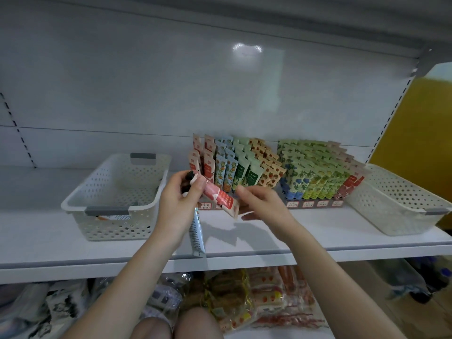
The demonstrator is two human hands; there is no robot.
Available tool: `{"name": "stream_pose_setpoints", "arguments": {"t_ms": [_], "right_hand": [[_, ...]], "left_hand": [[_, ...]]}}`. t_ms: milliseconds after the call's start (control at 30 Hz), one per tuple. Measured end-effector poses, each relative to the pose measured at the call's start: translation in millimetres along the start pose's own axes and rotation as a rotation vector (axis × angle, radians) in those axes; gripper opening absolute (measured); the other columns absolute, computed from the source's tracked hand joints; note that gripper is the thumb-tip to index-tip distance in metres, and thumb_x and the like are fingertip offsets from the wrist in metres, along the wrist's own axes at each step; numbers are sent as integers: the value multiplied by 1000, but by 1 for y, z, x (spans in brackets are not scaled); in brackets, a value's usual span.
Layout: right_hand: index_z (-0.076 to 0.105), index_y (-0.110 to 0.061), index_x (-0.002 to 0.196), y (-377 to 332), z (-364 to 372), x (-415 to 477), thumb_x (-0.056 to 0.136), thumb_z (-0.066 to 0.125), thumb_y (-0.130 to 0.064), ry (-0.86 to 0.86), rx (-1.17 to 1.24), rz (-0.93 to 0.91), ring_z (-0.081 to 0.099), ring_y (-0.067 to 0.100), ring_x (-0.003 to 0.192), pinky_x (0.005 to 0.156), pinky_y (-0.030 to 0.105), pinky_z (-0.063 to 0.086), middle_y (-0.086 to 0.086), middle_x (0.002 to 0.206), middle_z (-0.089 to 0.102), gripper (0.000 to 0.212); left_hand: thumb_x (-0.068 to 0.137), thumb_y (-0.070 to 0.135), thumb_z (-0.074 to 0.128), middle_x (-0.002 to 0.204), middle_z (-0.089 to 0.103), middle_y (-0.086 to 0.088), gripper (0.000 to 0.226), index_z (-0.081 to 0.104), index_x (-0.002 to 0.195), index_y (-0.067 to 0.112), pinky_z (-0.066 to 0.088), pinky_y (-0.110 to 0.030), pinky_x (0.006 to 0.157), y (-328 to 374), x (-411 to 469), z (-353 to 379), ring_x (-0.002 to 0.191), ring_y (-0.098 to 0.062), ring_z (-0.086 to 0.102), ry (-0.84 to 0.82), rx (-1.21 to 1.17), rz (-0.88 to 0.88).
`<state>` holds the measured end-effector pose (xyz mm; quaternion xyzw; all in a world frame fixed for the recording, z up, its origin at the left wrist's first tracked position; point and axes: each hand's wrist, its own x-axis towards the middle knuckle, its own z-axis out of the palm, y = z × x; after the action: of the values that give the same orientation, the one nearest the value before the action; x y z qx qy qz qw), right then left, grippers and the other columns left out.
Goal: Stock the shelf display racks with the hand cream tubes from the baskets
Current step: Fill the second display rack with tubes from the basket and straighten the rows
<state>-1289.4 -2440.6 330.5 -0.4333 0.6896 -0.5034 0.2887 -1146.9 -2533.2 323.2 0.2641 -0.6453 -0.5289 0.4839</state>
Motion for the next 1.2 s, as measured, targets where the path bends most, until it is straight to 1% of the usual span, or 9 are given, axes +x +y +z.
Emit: {"name": "stream_pose_setpoints", "arguments": {"t_ms": [33,100,167,267,367,433,700,867,1200], "right_hand": [[63,-14,86,-2,3,-2,93,52,-31,-55,67,39,64,14,71,67,23,53,2,78,66,21],[64,-10,90,-2,8,-4,91,57,-25,-81,178,75,64,13,68,64,22,53,3,77,65,17],[65,-6,96,-2,9,-5,88,61,-16,-41,263,90,63,11,64,60,20,53,4,78,65,13],[63,-6,97,-4,8,-4,86,62,-11,45,366,115,63,10,63,57,17,53,6,80,66,12],[62,-6,90,-10,3,-5,87,60,-8,94,506,102,64,8,61,53,15,52,5,76,69,5],[63,-3,88,-14,2,-6,88,58,-7,103,575,68,64,7,58,50,15,51,4,72,70,6],[65,-4,88,-15,2,-6,88,58,-9,119,574,21,62,7,57,50,14,50,4,73,70,9],[65,-2,86,-12,4,-5,88,58,-8,117,636,44,64,12,67,55,15,53,8,78,70,10],[65,-2,81,-10,6,-7,90,54,-5,110,718,73,67,9,64,58,15,55,6,71,71,14]], "left_hand": [[91,22,55,92,65,2,18,58,105,12,47,-27,76,1,-1,-1,89,-15,61,3,-11,7],[91,22,55,91,65,3,13,58,102,15,47,-27,75,3,-3,-2,87,-13,61,4,-30,8],[90,22,56,90,64,4,5,59,94,22,48,-24,71,4,-4,-6,85,-11,61,0,-47,-12],[87,20,61,88,64,2,5,60,88,25,49,-17,59,6,-5,-13,83,-11,61,-28,-38,-57],[85,19,64,89,65,0,7,63,88,25,49,-24,63,6,-9,-20,82,-15,61,-72,7,-102],[86,19,64,89,66,-2,9,63,88,27,49,-27,64,5,-11,-22,81,-16,61,-100,38,-122],[94,17,52,84,65,3,14,62,90,26,48,-25,60,6,-15,-23,76,-11,60,-118,71,-117],[93,15,54,86,64,3,12,61,94,24,48,-21,57,4,-17,-25,76,-9,60,-109,78,-115],[94,16,53,88,65,2,13,63,101,19,48,-19,58,3,-18,-27,76,-7,61,-123,117,-150]]}}
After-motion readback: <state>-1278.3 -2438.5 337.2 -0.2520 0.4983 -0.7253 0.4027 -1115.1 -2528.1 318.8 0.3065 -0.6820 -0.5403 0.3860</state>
